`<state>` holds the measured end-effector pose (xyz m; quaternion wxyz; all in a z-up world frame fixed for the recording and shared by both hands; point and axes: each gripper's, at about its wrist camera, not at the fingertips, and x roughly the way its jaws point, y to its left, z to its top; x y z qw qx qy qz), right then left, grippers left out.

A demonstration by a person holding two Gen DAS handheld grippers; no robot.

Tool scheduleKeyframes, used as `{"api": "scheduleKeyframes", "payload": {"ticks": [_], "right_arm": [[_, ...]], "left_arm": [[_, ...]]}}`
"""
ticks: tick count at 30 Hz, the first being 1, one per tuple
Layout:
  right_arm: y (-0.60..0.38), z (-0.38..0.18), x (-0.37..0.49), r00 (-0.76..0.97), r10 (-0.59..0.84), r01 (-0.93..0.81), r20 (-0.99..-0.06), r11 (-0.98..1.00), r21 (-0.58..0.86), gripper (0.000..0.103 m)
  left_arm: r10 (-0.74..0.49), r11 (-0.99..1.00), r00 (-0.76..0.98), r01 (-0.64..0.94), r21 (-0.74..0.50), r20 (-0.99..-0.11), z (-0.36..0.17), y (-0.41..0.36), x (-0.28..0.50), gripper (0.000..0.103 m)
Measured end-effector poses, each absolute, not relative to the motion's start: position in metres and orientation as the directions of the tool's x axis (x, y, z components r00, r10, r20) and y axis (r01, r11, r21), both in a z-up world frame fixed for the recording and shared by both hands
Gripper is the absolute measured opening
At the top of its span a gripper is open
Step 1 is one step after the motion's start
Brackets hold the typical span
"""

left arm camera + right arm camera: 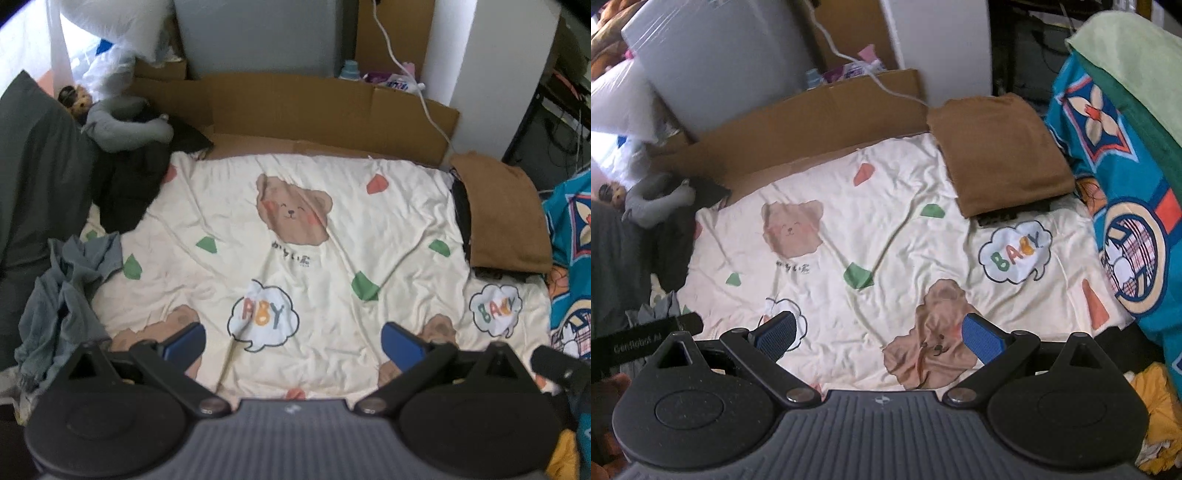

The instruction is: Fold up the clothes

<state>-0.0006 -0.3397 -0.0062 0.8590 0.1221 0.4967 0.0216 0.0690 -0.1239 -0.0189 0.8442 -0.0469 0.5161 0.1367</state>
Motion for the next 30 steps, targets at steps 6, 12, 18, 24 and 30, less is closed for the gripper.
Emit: {"api": "scheduleKeyframes", "payload": {"ticks": [6, 12, 18, 24, 30], "right_arm": [[-0.329, -0.001, 0.011, 0.487, 0.188, 0.053, -0.853, 0.968, 0.244, 0.099], [-0.313, 0.006, 0.020, 0.514, 0.202, -0.008, -0.834, 0.973, 0.231, 0.099], [-0.303, -0.004, 0.023, 0.456, 0.231, -0.008, -0.859, 0.967, 0.255, 0.099], [-0.280, -0.002, 0.023, 0.449, 0.268, -0.086, -0.852, 0.962, 0.258, 0.099], [-0.261, -0.002, 0.019, 0.455, 0.253, -0.136, -0.854, 0.967, 0.214, 0.100]], "left_arm": [[0.173, 0.950, 0.373, -0.307, 0.055, -0.912, -0.025, -0.115, 0.072, 0.102], [0.169, 0.945, 0.343, -0.323, 0.053, -0.924, -0.031, -0.106, 0.072, 0.102], [0.179, 0.938, 0.338, -0.342, 0.057, -0.924, -0.030, -0.099, 0.065, 0.102], [0.177, 0.939, 0.338, -0.339, 0.056, -0.924, -0.029, -0.096, 0.061, 0.102], [0.166, 0.944, 0.357, -0.326, 0.044, -0.919, -0.026, -0.095, 0.062, 0.102]]}}
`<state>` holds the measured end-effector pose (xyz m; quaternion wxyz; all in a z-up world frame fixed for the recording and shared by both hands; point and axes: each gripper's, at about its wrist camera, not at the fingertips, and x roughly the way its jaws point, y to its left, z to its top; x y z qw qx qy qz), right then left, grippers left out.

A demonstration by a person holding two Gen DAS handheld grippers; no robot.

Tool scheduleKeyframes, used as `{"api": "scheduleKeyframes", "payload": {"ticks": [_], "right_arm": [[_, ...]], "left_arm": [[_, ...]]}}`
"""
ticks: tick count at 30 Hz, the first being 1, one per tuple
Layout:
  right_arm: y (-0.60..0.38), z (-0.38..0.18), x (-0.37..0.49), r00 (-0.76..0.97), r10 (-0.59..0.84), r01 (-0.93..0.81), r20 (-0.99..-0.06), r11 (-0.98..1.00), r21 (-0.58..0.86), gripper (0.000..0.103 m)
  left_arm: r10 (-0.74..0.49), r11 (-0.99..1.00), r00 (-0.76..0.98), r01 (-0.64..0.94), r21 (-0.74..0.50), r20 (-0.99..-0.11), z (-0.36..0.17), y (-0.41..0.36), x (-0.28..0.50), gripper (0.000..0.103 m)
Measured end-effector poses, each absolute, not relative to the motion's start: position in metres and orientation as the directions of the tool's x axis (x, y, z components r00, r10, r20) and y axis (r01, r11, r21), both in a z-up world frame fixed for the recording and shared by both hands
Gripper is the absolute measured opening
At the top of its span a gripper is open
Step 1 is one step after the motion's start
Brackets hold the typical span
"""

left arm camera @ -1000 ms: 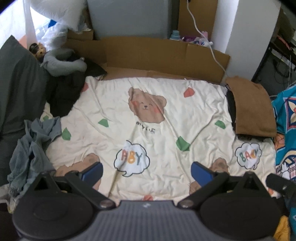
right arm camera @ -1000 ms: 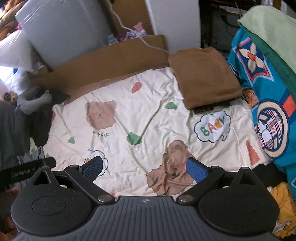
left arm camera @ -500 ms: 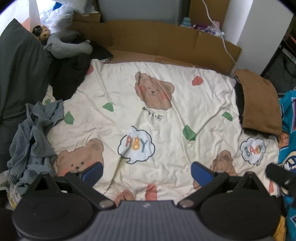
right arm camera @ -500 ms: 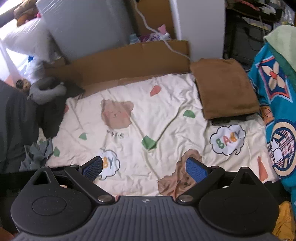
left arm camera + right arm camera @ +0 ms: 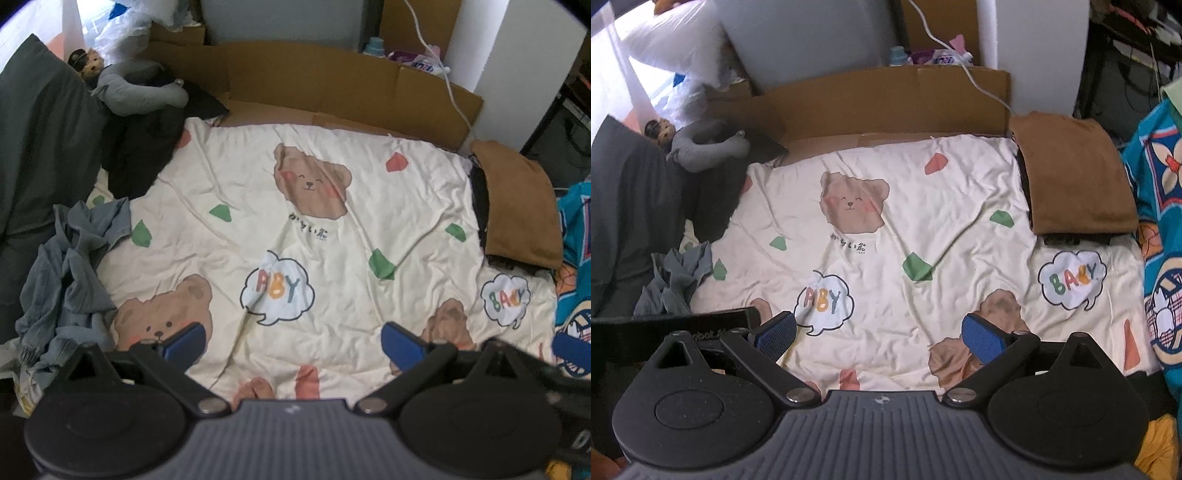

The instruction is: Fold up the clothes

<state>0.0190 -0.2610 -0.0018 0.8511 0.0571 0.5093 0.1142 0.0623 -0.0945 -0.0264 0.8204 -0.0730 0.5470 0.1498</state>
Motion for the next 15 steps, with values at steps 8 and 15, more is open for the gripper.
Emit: {"api": "scheduleKeyframes", "payload": {"ticks": [8, 15], "right_arm": [[-0.2608, -0.0004, 0.0220, 0.469, 0.231, -0.131, -0.853, 0.973, 0.191, 0.099], [-0.2627, -0.0030, 0.0261, 0.475, 0.212, -0.120, -0.854, 0.977, 0.176, 0.099]], "left_arm": [[0.167, 0.947, 0.357, -0.319, 0.048, -0.919, -0.0285, -0.0925, 0.0635, 0.102], [0.155, 0.949, 0.360, -0.312, 0.038, -0.920, -0.0273, -0.0926, 0.0625, 0.102]]}}
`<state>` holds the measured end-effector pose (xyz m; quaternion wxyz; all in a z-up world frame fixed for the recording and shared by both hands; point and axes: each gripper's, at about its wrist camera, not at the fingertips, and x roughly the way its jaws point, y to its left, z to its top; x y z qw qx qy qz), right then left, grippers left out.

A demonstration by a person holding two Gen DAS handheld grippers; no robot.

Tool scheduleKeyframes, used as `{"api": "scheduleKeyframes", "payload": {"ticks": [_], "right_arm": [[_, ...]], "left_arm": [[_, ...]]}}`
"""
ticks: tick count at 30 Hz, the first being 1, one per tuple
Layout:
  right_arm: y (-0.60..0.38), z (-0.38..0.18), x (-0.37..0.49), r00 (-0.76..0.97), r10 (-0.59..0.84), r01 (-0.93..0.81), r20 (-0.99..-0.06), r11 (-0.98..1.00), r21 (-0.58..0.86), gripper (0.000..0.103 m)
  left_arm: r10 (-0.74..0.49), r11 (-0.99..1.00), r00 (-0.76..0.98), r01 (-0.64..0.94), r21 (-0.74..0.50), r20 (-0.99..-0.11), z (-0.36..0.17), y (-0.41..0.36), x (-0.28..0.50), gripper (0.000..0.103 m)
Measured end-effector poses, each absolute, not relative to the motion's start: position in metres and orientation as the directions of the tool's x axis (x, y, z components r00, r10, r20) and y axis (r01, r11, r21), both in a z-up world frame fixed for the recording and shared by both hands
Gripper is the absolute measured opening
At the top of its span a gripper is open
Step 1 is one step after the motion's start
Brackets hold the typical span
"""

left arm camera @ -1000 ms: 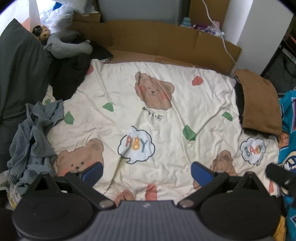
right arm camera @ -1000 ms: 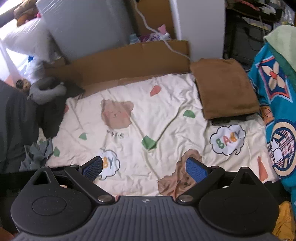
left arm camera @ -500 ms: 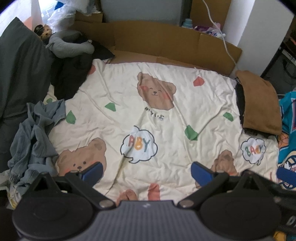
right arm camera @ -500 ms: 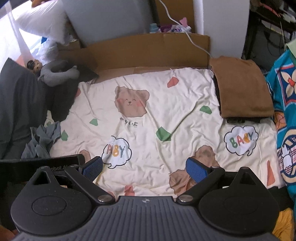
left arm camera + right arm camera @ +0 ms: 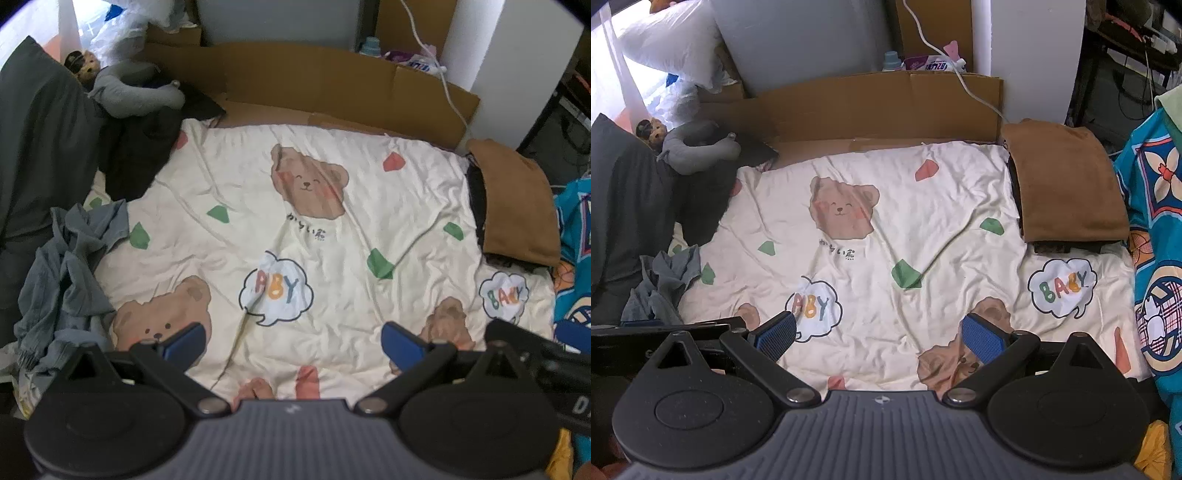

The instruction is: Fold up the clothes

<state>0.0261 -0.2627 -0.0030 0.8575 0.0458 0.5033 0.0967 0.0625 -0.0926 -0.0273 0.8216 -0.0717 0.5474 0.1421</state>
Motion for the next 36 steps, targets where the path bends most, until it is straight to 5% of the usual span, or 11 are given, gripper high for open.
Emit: {"api": "scheduleKeyframes", "payload": {"ticks": [36], "right_arm": [[-0.275, -0.017, 0.027, 0.459, 0.225, -0.129, -0.859, 0.974, 0.187, 0.099]], "left_arm": [[0.141, 0.948, 0.337, -0.317, 0.029, -0.931, -0.029, -0.112, 0.056, 0.102]]}}
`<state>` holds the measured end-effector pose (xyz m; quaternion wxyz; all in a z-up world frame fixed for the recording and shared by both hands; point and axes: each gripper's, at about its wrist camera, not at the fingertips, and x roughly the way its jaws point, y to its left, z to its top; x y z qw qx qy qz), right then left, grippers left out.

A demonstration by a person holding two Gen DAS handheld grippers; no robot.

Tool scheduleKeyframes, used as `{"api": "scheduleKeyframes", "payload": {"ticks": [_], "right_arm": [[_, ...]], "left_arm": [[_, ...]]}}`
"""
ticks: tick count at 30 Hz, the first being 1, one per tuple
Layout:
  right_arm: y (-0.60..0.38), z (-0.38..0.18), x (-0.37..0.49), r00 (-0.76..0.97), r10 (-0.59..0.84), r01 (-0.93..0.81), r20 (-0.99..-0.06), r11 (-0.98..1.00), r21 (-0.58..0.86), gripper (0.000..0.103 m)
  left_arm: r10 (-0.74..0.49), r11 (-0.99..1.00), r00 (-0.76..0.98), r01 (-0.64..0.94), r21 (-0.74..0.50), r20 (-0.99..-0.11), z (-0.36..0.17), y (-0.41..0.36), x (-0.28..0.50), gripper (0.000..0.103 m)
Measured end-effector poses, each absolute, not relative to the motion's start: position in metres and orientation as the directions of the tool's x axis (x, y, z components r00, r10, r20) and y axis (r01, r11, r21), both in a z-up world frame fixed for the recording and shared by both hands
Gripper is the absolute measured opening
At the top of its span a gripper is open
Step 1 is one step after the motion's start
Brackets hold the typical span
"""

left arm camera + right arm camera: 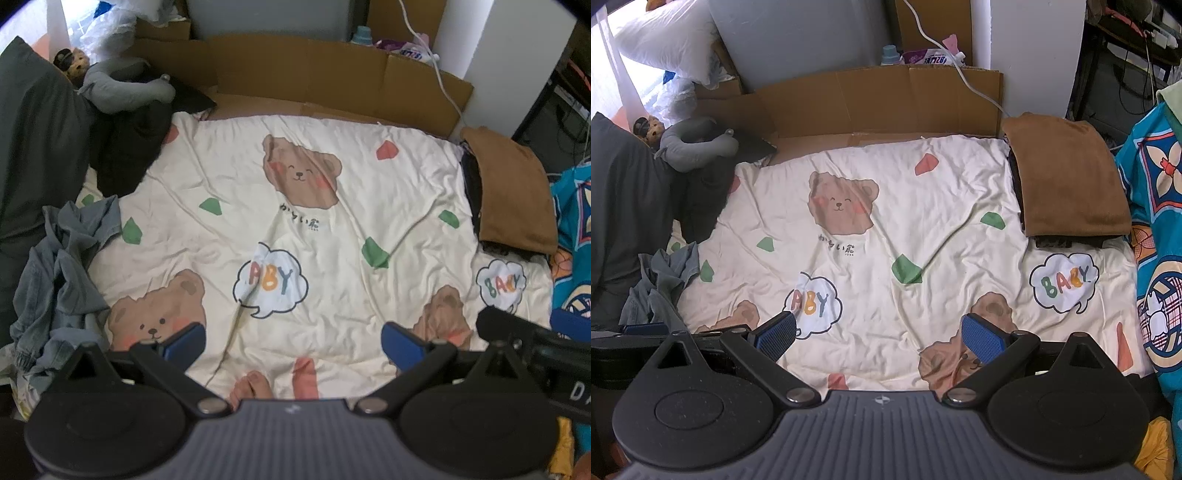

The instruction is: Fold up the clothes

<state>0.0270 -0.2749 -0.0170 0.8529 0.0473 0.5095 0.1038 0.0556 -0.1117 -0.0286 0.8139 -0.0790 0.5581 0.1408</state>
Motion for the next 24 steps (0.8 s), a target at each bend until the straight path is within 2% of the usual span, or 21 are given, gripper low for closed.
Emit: {"api": "scheduleKeyframes", "payload": {"ticks": [24], "right_arm": [[-0.271, -0.013, 0.030, 0.454, 0.232, -0.123, -0.860, 0.973, 0.197, 0.099]], "left_arm": [[0.148, 0.950, 0.368, -0.311, 0.028, -0.918, -0.030, -0.101, 0.059, 0.100]]}}
